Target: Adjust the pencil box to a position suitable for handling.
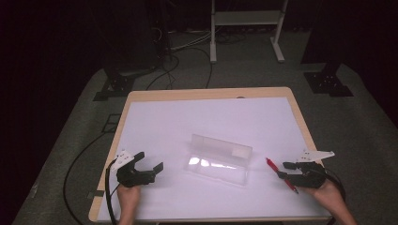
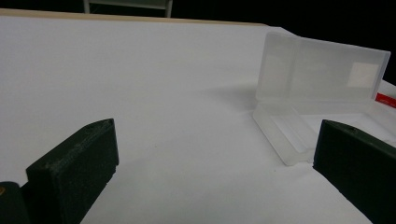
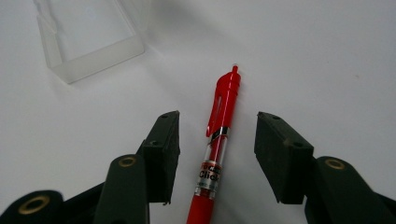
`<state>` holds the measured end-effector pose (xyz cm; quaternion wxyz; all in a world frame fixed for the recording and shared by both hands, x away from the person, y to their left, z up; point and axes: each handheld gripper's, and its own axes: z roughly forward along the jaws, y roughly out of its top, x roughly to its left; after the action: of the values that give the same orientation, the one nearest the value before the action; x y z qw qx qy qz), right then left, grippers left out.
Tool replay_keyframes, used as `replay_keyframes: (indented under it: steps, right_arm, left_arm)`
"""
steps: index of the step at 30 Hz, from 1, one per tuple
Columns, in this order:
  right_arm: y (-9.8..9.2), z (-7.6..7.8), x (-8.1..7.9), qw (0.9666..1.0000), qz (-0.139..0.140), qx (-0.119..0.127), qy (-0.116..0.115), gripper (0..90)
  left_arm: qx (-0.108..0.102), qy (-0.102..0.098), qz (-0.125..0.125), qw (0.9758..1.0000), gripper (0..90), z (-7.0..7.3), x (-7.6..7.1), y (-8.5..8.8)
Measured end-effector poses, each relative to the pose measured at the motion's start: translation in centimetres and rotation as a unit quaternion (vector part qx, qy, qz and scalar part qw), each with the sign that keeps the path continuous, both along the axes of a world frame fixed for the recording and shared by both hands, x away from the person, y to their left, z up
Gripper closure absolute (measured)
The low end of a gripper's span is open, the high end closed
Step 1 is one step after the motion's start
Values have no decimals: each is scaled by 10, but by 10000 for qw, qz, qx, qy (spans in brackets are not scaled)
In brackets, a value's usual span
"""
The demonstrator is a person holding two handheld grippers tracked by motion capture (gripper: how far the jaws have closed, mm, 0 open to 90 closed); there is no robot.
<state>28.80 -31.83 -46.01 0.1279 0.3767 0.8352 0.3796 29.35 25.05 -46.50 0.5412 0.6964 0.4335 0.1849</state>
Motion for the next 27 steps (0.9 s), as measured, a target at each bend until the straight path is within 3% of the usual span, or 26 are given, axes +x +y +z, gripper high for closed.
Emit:
replay_keyframes:
  steps: [20, 27]
  right_arm:
    - [3, -13, -5, 9995, -284, -154, 65, 637]
    - [6, -13, -8, 9993, -314, -202, 16, 742]
  left_arm:
    - [-1, -8, 3, 10000, 0, 0, 0, 0]
    - [-2, -13, -4, 10000, 0, 0, -1, 0]
